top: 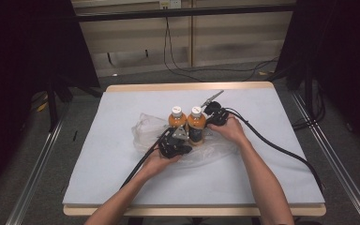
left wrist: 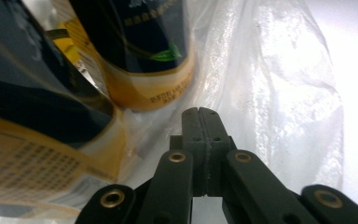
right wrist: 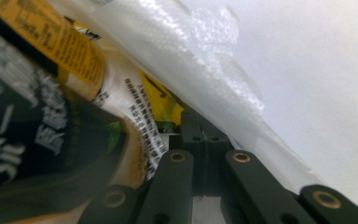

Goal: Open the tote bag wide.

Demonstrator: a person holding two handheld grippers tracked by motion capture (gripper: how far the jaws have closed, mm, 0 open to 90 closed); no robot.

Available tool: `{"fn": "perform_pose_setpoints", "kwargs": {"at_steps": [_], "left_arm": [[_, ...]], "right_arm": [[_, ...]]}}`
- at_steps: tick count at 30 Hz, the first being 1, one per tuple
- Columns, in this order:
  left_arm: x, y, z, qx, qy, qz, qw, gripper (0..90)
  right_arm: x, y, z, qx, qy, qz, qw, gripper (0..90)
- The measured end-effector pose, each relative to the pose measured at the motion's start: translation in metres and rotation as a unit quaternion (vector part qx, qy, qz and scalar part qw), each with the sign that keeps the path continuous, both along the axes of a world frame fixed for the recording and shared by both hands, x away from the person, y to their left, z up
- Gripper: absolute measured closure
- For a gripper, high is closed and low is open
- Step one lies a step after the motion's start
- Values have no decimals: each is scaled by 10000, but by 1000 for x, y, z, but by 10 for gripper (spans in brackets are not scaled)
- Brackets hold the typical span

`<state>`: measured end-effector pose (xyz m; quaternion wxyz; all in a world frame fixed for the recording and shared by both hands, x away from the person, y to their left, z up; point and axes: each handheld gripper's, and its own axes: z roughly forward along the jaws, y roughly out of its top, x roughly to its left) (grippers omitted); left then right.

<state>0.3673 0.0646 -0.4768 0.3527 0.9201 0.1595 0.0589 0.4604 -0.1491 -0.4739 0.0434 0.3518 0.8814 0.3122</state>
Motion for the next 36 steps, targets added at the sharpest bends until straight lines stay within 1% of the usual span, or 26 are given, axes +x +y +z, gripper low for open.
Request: {"fn": "perform_pose_setpoints", "kwargs": {"at_steps": [1, 2, 5, 6, 7, 8, 10, 12, 14, 15, 17, 18, 19, 20, 21, 25, 26, 27, 29, 30, 31, 32, 33, 34, 35, 36], "left_arm": [[-1, 1, 1, 58, 70, -103, 9999, 900], [-1, 1, 1, 58, 70, -103, 9999, 900], [-2, 2, 1, 17, 174, -164, 9997, 900], [-3, 3, 2, 58, 209, -173, 9996, 900], [-3, 2, 1, 6, 223, -215, 9995, 900], [-4, 3, 1, 15, 233, -293, 9993, 900], [-6, 3, 2, 48, 241, -312, 9992, 900], [-8, 3, 1, 6, 211, -346, 9992, 900], [-11, 3, 3, 83, 230, -395, 9989, 900], [-12, 3, 3, 93, 188, -433, 9988, 900], [-15, 4, 3, 138, 213, -478, 9985, 900], [-16, 5, 4, 150, 251, -541, 9981, 900], [-16, 5, 3, 48, 294, -572, 9979, 900], [-17, 6, 3, 77, 324, -584, 9977, 900], [-19, 6, 2, 35, 275, -568, 9980, 900], [-27, 7, 4, 123, 231, -708, 9971, 900], [-29, 8, 4, 151, 255, -738, 9968, 900], [-30, 9, 3, 32, 257, -744, 9969, 900], [-32, 11, 2, 2, 307, -789, 9964, 900], [-33, 13, 1, -68, 333, -790, 9963, 900], [-34, 14, 2, -41, 350, -796, 9962, 900], [-36, 15, 1, -107, 340, -800, 9962, 900], [-36, 15, 1, -108, 378, -830, 9958, 900], [-37, 16, 1, -121, 357, -858, 9956, 900], [-38, 17, 1, -92, 356, -914, 9951, 900], [-41, 18, 2, -80, 362, -909, 9952, 900]], "right_arm": [[1, 0, 0, 6, -12, -54, 10000, 900], [2, 0, -1, 14, -30, -90, 10000, 900], [5, 1, -1, 15, -39, -207, 9998, 900], [6, 2, -1, -29, -67, -204, 9998, 900], [6, 2, -1, -29, -67, -204, 9998, 900], [8, 4, 0, -96, -106, -229, 9996, 900], [9, 4, 0, -105, -102, -259, 9996, 900], [12, 6, 0, -155, -131, -297, 9994, 900], [15, 6, 0, -148, -144, -338, 9992, 900], [17, 7, 0, -131, -134, -364, 9992, 900], [19, 7, -1, -124, -180, -387, 9990, 900], [20, 8, -2, -140, -276, -413, 9987, 900], [20, 8, -2, -140, -276, -413, 9987, 900], [22, 9, -2, -141, -281, -459, 9985, 900], [22, 9, -2, -141, -281, -459, 9985, 900], [24, 10, -2, -146, -312, -530, 9980, 900], [24, 10, -2, -146, -322, -547, 9979, 900], [25, 10, -3, -141, -331, -563, 9978, 900], [26, 10, -3, -94, -341, -575, 9977, 900], [26, 10, -4, -82, -351, -580, 9977, 900], [27, 10, -4, -80, -345, -621, 9974, 900], [27, 10, -4, -83, -344, -643, 9973, 900], [28, 10, -4, -82, -361, -641, 9973, 900], [28, 10, -4, -98, -366, -654, 9971, 900], [29, 11, -3, -131, -352, -752, 9965, 900], [30, 11, -3, -134, -355, -763, 9964, 900]]}}
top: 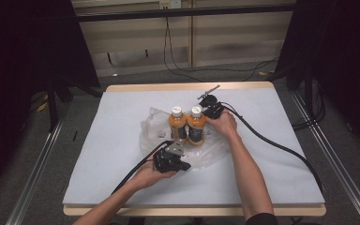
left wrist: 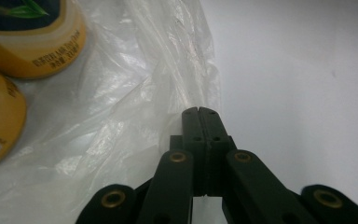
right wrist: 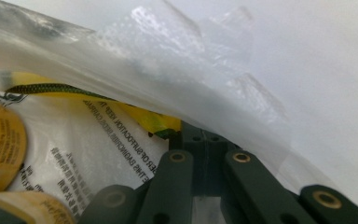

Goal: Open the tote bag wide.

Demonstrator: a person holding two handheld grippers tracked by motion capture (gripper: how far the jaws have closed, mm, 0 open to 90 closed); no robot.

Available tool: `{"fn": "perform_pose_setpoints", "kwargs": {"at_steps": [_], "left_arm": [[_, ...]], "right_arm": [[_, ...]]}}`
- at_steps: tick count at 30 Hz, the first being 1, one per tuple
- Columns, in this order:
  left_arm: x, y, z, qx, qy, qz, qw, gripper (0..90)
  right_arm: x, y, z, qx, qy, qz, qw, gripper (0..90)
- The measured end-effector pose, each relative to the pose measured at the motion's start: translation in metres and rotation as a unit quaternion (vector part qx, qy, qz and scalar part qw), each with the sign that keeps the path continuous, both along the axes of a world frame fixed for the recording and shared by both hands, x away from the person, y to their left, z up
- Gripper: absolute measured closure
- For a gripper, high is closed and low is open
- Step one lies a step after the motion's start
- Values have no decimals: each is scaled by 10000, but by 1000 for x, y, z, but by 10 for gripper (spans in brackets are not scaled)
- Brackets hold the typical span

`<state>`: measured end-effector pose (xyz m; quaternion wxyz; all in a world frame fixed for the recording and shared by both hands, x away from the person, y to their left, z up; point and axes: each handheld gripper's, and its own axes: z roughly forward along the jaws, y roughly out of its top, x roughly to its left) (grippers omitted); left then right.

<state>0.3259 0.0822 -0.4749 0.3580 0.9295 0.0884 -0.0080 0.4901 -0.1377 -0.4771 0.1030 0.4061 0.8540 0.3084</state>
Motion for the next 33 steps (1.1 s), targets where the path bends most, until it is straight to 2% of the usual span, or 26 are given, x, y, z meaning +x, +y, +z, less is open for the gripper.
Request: {"fn": "perform_pose_setpoints", "kwargs": {"at_steps": [3, 6, 7, 9, 10, 11, 12, 14, 18, 19, 20, 21, 22, 24, 26, 27, 28, 29, 30, 33], "left_arm": [[-2, 2, 1, 59, -49, -51, 10000, 900], [-2, 5, 0, -19, -28, -11, 10000, 900], [-1, 7, 1, 64, -39, -25, 10000, 900], [3, 11, 1, 83, -114, 64, 9999, 900], [8, 15, 0, 21, -10, 133, 9999, 900], [10, 16, -1, -40, -6, 174, 9998, 900], [18, 23, -1, -12, 93, 261, 9996, 900], [20, 24, -1, -33, 39, 321, 9995, 900], [24, 26, -3, -179, 135, 388, 9990, 900], [23, 26, -3, -155, 105, 408, 9990, 900], [23, 26, 0, 44, 92, 373, 9993, 900], [23, 26, 0, 21, 106, 371, 9993, 900], [24, 26, -3, -159, 168, 405, 9989, 900], [25, 28, -3, -142, 168, 412, 9989, 900], [26, 29, -4, -251, 257, 428, 9984, 900], [26, 31, -3, -156, 234, 442, 9986, 900], [26, 32, -5, -338, 269, 486, 9979, 900], [25, 33, -3, -375, 201, 489, 9979, 900], [25, 33, -3, -375, 201, 489, 9979, 900], [23, 34, 1, -561, 230, 524, 9968, 900]], "right_arm": [[1, 2, 1, -64, -10, -50, 10000, 900], [2, 6, 2, -230, -68, -102, 9997, 900], [3, 8, 2, -267, -92, -122, 9995, 900], [6, 10, 1, -217, -104, -222, 9995, 900], [8, 10, 1, -202, -108, -231, 9995, 900], [10, 10, 0, -175, -139, -274, 9994, 900], [12, 11, -1, -150, -161, -295, 9993, 900], [14, 11, -1, -144, -161, -323, 9992, 900], [14, 12, -1, -180, -178, -370, 9990, 900], [13, 12, -1, -189, -204, -353, 9990, 900], [12, 13, 0, -208, -166, -329, 9991, 900], [12, 13, 0, -208, -166, -329, 9991, 900], [12, 12, 0, -178, -151, -237, 9994, 900], [9, 12, 2, -125, -57, -66, 9999, 900], [7, 11, 3, -120, -62, -9, 9999, 900], [6, 10, 5, -55, -48, 10, 10000, 900], [2, 7, 9, 105, -105, 49, 9999, 900], [0, 5, 10, 125, -135, 71, 9998, 900], [-1, 3, 11, 124, -155, 92, 9998, 900], [-5, -1, 14, 149, -258, 131, 9995, 900]]}}
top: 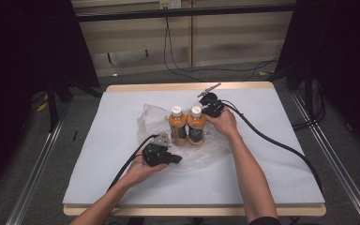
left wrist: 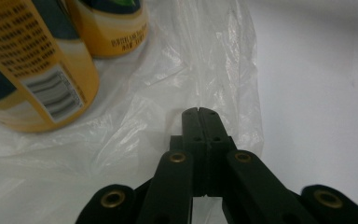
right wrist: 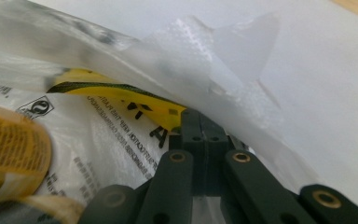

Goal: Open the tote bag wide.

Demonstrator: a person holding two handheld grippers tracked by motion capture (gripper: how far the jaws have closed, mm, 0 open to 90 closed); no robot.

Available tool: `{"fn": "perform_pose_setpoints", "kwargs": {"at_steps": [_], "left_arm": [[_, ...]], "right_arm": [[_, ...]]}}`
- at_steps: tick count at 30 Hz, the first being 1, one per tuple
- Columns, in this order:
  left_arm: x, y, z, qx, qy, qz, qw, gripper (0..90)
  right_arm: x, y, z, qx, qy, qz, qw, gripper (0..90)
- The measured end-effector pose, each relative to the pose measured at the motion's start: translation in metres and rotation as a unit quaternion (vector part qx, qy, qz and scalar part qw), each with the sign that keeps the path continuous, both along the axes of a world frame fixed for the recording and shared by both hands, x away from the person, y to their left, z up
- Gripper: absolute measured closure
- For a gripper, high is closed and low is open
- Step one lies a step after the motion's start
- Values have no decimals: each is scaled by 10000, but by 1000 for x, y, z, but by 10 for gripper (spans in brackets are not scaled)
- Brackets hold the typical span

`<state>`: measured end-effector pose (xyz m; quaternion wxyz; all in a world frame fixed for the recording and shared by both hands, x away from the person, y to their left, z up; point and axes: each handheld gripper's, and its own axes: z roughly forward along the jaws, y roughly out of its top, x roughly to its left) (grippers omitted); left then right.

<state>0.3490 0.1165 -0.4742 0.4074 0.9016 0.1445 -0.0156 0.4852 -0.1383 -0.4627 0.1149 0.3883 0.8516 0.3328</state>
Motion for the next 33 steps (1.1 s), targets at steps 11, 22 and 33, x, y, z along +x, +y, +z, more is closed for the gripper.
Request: {"fn": "perform_pose_setpoints", "kwargs": {"at_steps": [11, 22, 33], "left_arm": [[-3, 8, 13, -560, -162, 107, 9982, 887], [-1, 21, 25, -935, -231, 286, 9949, 749], [-8, 33, 36, -1006, -504, 653, 9915, 402]], "right_arm": [[-30, -30, 29, 558, -410, 40, 9976, 900], [-61, -58, 38, 983, -829, -50, 9917, 885], [-95, -83, 52, 1132, -1241, -356, 9852, 370]]}}
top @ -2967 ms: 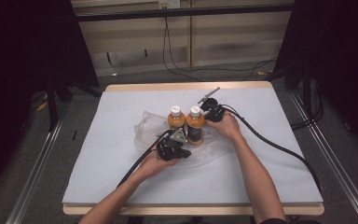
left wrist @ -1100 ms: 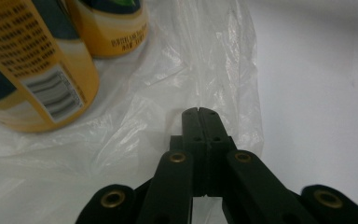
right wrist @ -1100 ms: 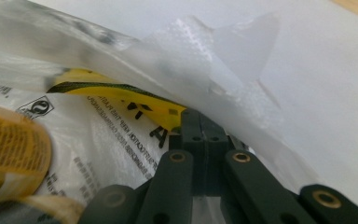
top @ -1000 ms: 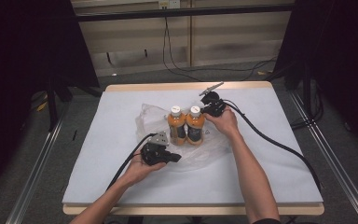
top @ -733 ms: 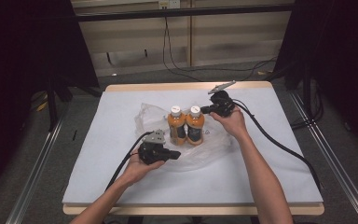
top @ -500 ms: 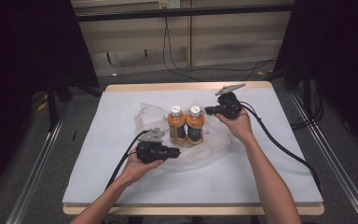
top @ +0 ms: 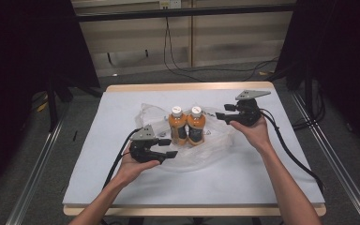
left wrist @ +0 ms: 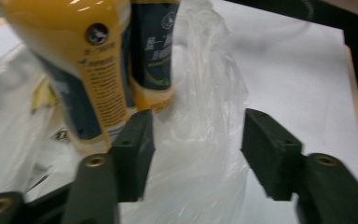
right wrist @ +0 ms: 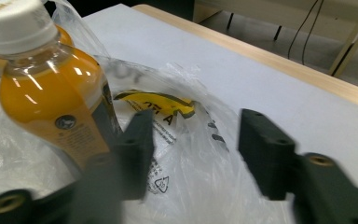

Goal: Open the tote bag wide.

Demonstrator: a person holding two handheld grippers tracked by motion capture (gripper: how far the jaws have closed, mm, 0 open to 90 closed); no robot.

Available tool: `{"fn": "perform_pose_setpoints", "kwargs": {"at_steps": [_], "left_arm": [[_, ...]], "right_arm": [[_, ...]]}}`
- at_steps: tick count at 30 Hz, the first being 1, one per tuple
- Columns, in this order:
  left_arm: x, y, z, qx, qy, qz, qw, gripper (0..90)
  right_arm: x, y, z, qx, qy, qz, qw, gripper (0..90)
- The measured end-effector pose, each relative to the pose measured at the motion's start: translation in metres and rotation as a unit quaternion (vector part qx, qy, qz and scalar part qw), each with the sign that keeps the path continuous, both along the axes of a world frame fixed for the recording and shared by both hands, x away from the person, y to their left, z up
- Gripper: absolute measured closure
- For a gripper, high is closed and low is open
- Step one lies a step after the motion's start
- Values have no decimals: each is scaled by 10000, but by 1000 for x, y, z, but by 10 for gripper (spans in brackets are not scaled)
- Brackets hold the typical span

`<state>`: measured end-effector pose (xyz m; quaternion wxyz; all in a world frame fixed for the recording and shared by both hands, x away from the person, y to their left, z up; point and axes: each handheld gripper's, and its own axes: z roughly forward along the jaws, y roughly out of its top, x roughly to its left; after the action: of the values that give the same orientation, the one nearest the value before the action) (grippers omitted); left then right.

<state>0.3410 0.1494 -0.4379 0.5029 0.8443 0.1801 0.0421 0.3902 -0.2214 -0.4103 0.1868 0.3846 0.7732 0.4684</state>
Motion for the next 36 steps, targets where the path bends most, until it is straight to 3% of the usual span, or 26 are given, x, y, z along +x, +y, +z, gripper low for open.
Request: {"fn": "perform_pose_setpoints", "kwargs": {"at_steps": [5, 10, 13, 18, 21, 26, 28, 30, 33, 36], "left_arm": [[1, 12, 6, -15, -85, 337, 9994, 216], [-2, 26, 9, 12, -197, 566, 9982, 119], [-5, 33, 9, 100, -195, 703, 9973, 81], [-11, 46, 9, 163, -57, 804, 9966, 72], [-15, 55, 9, 191, -86, 934, 9954, 64], [-23, 67, 10, 270, -140, 1163, 9927, 49], [-26, 72, 11, 305, -80, 1192, 9924, 48], [-30, 76, 10, 330, -116, 1241, 9917, 47], [-40, 85, 5, 200, -73, 1400, 9899, 46], [-49, 95, 2, 195, -15, 1491, 9886, 39]], "right_arm": [[-15, -11, 5, 163, -110, -92, 9998, 150], [-31, -24, 8, 174, -112, -183, 9996, 37], [-44, -32, 9, 244, -110, -202, 9994, 35], [-70, -44, 11, 101, -262, -338, 9990, 62], [-88, -50, 9, 2, -390, -535, 9978, 80], [-112, -61, 6, 161, -479, -764, 9958, 105], [-125, -64, 7, 207, -495, -803, 9953, 188], [-134, -64, 7, 243, -583, -907, 9939, 135], [-148, -64, 6, 400, -480, -929, 9937, 149], [-163, -60, 1, 313, -442, -973, 9938, 135]]}}
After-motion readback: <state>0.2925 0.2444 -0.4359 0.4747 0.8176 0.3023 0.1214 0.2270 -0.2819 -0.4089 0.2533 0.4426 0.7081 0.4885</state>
